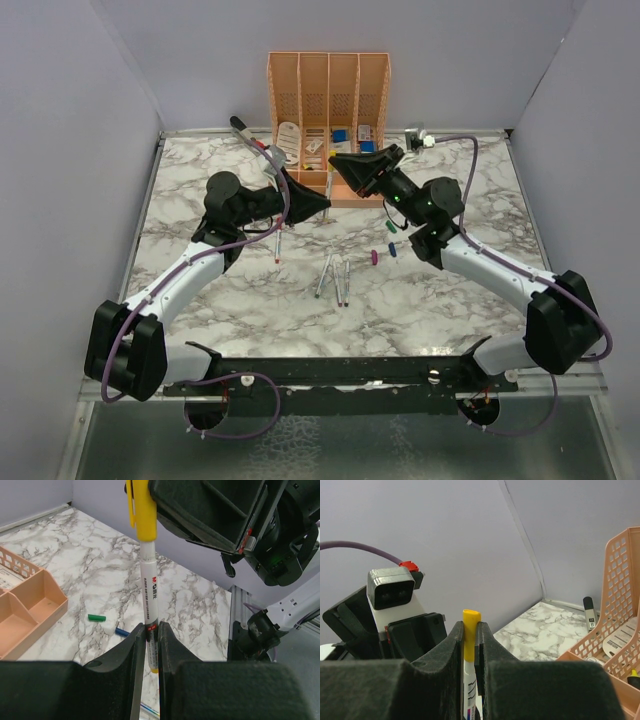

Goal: Insert the pens into the pen caps

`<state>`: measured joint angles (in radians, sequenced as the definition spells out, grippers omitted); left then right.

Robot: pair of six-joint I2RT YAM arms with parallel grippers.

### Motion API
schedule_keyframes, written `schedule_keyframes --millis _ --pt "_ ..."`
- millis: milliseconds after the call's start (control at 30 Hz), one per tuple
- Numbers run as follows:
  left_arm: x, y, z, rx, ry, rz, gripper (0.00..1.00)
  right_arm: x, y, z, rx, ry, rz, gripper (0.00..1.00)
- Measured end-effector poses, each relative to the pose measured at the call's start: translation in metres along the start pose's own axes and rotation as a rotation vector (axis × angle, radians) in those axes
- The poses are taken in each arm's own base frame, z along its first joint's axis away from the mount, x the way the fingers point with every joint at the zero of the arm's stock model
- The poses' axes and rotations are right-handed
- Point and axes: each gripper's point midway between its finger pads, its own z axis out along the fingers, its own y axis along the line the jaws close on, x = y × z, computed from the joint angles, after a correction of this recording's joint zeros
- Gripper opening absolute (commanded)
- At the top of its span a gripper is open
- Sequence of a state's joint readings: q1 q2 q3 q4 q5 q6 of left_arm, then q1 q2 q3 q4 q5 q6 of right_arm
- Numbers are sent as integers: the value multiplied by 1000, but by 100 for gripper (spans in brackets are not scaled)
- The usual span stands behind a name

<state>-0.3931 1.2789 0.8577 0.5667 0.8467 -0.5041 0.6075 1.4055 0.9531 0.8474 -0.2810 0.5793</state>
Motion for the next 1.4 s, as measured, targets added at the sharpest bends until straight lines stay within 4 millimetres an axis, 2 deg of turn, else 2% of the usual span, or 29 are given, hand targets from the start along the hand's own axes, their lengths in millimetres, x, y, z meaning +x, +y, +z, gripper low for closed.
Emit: schedule_keyframes --millis 700,1033,1267,1400 --pt "-2 12 0 -64 -14 3 0 22 -5 1 -20 53 12 1" --pt "-23 18 4 -113 -33 29 0 20 -1 21 -22 68 -23 1" --pt "-20 26 5 -149 -11 17 0 41 6 29 -11 108 -56 1" --pt "-17 32 1 -173 1 0 0 45 4 29 10 115 -65 1"
